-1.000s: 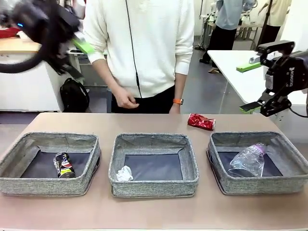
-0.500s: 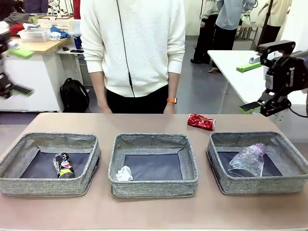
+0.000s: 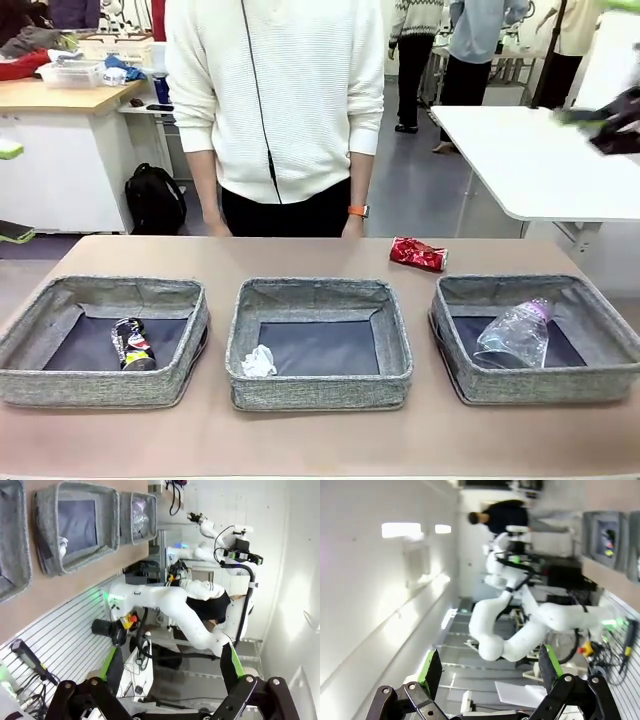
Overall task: Sort the waste into the appropriate baskets.
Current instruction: Place the picked waste into the Fabric basket indicated by the person, then pick up the waste item pointed out by the person.
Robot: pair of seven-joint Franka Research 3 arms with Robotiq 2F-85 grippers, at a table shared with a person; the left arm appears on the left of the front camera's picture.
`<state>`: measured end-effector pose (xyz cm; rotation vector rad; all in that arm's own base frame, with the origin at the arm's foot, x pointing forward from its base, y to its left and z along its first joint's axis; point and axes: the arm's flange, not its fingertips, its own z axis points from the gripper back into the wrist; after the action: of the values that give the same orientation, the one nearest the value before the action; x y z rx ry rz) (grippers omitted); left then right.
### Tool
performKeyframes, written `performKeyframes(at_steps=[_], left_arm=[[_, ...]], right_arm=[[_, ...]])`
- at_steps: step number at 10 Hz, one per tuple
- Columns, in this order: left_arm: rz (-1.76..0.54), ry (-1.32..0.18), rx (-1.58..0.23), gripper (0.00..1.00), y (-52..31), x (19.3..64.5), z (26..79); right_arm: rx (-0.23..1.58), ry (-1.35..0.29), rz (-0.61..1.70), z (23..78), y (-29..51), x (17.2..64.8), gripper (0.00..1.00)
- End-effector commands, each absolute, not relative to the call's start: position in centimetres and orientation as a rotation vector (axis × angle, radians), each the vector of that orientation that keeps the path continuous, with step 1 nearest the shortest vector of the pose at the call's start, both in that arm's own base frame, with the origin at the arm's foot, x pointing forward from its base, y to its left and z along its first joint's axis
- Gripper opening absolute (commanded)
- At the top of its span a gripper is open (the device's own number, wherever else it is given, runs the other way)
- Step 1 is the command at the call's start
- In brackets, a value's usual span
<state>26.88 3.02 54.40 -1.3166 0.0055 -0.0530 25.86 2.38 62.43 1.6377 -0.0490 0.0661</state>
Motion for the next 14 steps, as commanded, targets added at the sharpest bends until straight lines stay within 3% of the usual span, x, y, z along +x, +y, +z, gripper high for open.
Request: performKeyframes(at_steps=[1, 3, 5, 6, 14], left_arm=[[-0.120, 0.103, -1.353, 1.00, 3.4, 28.9, 54.3], [-0.176, 0.157, -1.399, 1.00, 3.9, 29.3, 53.8], [-0.132, 0.349, -1.386, 1.00, 4.1, 31.5, 54.2], [-0.137, 0.174, -1.387, 1.00, 3.0, 29.4, 53.5], [-0.137, 0.174, -1.387, 1.00, 3.0, 29.4, 53.5]], right_arm=[[1.588, 0.008, 0.142, 58.9, 0.1, 22.7, 1.00], [1.455, 0.175, 0.102, 56.5, -4.5, 20.4, 1.00], [1.396, 0.225, 0.141, 55.4, -4.9, 19.4, 1.00], [1.508, 0.165, 0.071, 57.0, -3.8, 20.2, 1.00], [1.508, 0.165, 0.071, 57.0, -3.8, 20.2, 1.00]])
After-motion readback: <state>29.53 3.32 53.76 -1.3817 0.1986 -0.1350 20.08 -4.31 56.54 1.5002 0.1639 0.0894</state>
